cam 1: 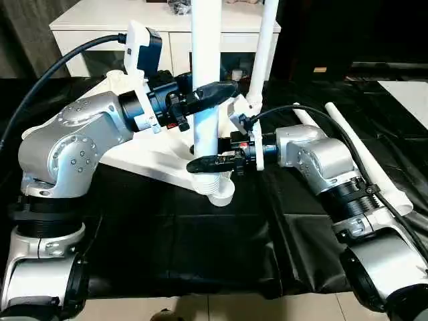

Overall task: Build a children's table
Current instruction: Pick table leg

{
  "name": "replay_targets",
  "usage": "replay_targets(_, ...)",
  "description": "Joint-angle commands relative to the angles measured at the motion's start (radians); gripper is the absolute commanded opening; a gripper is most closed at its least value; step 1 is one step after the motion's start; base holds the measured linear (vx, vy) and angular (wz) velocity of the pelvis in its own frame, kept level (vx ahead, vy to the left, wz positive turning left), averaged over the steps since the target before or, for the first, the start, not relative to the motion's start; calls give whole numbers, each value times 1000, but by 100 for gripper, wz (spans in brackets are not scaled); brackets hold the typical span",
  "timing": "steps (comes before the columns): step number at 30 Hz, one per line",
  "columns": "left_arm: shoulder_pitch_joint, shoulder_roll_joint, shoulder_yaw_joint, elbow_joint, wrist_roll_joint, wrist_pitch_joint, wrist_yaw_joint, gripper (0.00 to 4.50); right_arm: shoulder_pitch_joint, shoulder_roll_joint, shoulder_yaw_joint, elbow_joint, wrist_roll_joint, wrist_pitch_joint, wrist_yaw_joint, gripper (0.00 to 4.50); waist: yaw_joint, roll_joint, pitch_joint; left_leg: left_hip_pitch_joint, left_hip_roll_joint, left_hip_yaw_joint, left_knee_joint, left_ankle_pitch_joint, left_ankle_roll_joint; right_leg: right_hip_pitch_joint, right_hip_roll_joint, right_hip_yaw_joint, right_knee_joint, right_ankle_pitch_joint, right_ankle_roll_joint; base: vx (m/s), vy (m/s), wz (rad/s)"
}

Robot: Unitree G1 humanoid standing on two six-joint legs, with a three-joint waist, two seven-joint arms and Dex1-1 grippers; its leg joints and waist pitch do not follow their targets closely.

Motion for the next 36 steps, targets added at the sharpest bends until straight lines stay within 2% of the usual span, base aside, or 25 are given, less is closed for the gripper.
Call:
replay_targets(1,-21,-1,-10,-4,-11,-3,-21,179,-23,1,-16,5,10,-4,2,198,-1,4,-79,16,12,0,-65,-153,-16,61,-50,35,-51,-65,-233,0,0,0)
replay_targets(3,-21,-1,-10,-6,-11,-3,-22,179,-23,4,-18,2,10,-3,4,198,-1,6,-79,16,12,0,-65,-156,-15,60,-49,35,-51,-65,-235,0,0,0)
replay_targets(4,-21,0,-10,-6,-11,-3,-23,179,-23,5,-20,2,11,-1,6,232,-1,6,-78,17,12,0,-65,-159,-15,59,-49,35,-51,-67,-235,0,0,0)
replay_targets(6,-21,3,-10,-8,-12,-2,-24,179,-25,7,-21,2,9,-5,3,268,-1,5,-78,17,12,0,-66,-163,-16,60,-50,35,-52,-74,-235,0,0,0)
replay_targets(10,-20,9,-10,-9,-13,-1,-31,179,-30,10,-22,10,4,-12,-1,296,0,6,-79,17,12,0,-66,-159,-16,59,-50,35,-51,-70,-235,0,0,0)
replay_targets(22,-21,8,-7,-17,-13,2,-36,179,-36,14,-25,20,0,-12,5,296,0,5,-78,17,12,0,-66,-160,-18,61,-51,36,-51,-72,-234,0,0,0)
replay_targets(26,-21,6,-4,-22,-18,7,-33,179,-31,19,-31,16,9,0,15,262,0,5,-79,17,12,0,-66,-159,-16,60,-50,36,-51,-69,-235,0,0,0)
replay_targets(27,-19,6,-4,-24,-19,8,-32,179,-29,20,-30,13,11,3,17,257,0,9,-79,17,12,0,-65,-166,-18,60,-50,35,-51,-70,-235,0,0,0)
replay_targets(28,-19,6,-4,-24,-19,8,-32,179,-27,20,-29,11,10,4,18,257,0,8,-78,17,12,0,-66,-168,-18,60,-50,35,-51,-70,-235,0,0,0)
replay_targets(30,-21,6,-5,-22,-19,11,-35,178,-21,20,-23,7,7,4,21,226,1,8,-79,18,12,0,-66,-169,-19,60,-50,35,-51,-69,-236,0,0,0)
replay_targets(31,-21,6,-5,-22,-19,11,-35,178,-21,20,-23,7,7,4,21,226,0,13,-79,17,12,-1,-66,-173,-20,60,-49,35,-52,-68,-236,0,0,0)
replay_targets(33,-24,6,-6,-21,-19,13,-35,178,-19,19,-23,7,7,4,22,216,1,11,-80,18,12,-1,-66,-172,-21,60,-49,34,-50,-59,-239,0,0,0)
replay_targets(35,-26,6,-5,-21,-21,15,-34,178,-18,19,-24,6,8,6,22,202,1,17,-79,18,12,-2,-66,-178,-24,59,-49,34,-50,-58,-241,0,0,0)
replay_targets(36,-25,5,-3,-22,-23,17,-33,178,-18,20,-26,5,9,6,21,197,1,16,-80,19,12,-2,-66,-183,-25,60,-48,34,-50,-52,-244,0,0,0)
